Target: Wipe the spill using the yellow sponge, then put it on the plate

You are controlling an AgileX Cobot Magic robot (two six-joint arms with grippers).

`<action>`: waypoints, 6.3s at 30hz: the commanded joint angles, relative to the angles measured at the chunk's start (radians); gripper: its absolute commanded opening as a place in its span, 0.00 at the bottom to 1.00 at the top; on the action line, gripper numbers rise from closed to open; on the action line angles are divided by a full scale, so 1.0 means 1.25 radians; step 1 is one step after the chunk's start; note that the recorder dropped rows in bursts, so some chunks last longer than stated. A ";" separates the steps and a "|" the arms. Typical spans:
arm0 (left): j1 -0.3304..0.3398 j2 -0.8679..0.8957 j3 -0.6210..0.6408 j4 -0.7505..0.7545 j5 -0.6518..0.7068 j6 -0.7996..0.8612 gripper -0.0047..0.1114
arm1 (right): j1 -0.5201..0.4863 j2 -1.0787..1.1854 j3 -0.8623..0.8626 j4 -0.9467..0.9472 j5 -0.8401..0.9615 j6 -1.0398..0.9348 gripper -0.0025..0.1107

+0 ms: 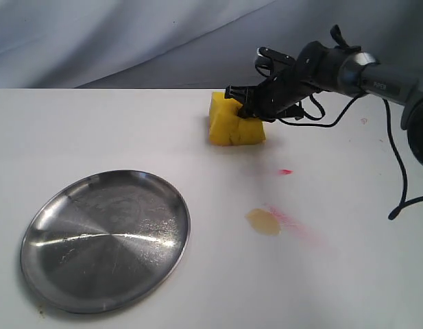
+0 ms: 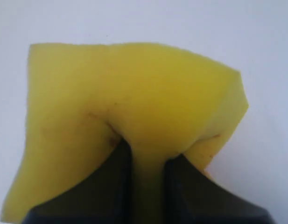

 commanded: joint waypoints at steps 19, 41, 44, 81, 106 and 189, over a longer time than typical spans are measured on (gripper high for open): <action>0.001 -0.003 -0.002 -0.007 -0.007 -0.007 0.04 | 0.042 -0.710 0.898 -0.109 -0.214 -0.071 0.02; 0.001 -0.003 -0.002 -0.007 -0.007 -0.007 0.04 | 0.186 -0.813 1.203 0.000 -0.370 -0.042 0.02; 0.001 -0.003 -0.002 -0.007 -0.007 -0.007 0.04 | 0.186 -0.743 1.203 0.000 -0.419 -0.044 0.02; 0.001 -0.003 -0.002 -0.007 -0.007 -0.007 0.04 | 0.084 -0.321 0.588 -0.537 0.039 0.261 0.02; 0.001 -0.003 -0.002 -0.007 -0.007 -0.007 0.04 | 0.313 -0.382 0.642 -0.659 0.001 0.417 0.02; 0.001 -0.003 -0.002 -0.007 -0.007 -0.007 0.04 | 0.286 -0.576 0.973 -0.391 -0.142 0.208 0.02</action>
